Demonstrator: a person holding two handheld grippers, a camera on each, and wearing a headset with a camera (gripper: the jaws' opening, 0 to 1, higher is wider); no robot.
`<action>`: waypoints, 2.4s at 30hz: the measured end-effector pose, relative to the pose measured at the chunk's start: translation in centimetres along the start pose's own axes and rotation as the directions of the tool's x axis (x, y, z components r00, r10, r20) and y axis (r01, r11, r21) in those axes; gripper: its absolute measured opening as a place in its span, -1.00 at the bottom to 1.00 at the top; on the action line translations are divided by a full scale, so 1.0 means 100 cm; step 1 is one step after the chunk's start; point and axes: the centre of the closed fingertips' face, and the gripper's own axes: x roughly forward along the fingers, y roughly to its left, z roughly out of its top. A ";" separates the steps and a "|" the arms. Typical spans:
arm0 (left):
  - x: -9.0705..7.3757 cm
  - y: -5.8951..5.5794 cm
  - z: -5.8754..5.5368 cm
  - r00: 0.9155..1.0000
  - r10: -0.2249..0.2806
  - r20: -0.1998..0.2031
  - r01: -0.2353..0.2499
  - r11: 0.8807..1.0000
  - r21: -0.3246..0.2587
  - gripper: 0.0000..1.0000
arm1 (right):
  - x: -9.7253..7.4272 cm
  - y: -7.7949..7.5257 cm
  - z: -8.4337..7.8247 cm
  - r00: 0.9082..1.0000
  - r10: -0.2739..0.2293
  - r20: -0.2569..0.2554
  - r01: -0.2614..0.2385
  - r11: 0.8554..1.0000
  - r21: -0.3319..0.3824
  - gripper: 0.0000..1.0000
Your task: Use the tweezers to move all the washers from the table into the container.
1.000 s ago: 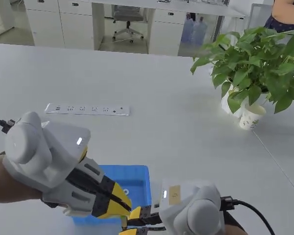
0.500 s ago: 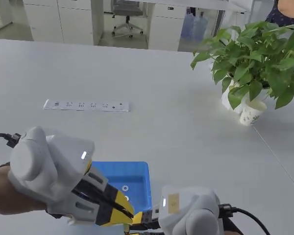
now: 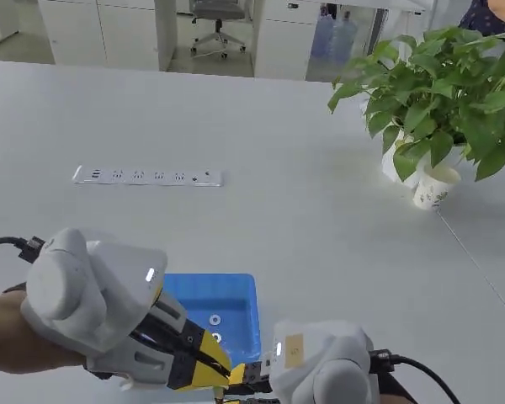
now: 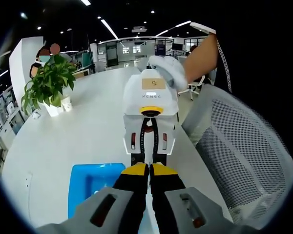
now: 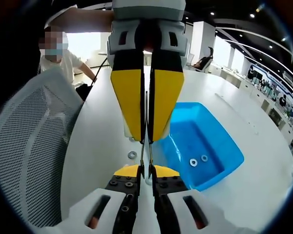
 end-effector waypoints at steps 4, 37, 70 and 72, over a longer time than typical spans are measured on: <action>0.001 0.000 -0.002 1.000 -0.003 -0.003 0.003 1.000 -0.001 -0.92 | 0.001 0.000 -0.002 1.000 0.001 -0.002 -0.001 1.000 0.002 -0.79; 0.009 0.005 -0.006 1.000 -0.013 -0.007 0.013 1.000 -0.016 -0.92 | 0.007 -0.002 -0.009 1.000 0.006 -0.021 -0.006 1.000 0.007 -0.78; 0.008 0.006 -0.007 1.000 -0.028 -0.003 0.027 0.999 -0.044 -0.92 | 0.008 -0.002 -0.010 1.000 0.009 -0.016 -0.008 0.999 0.033 -0.81; 0.008 0.005 -0.007 1.000 -0.028 -0.005 0.027 0.999 -0.043 -0.92 | 0.008 -0.002 -0.010 1.000 0.008 -0.017 -0.007 0.999 0.031 -0.81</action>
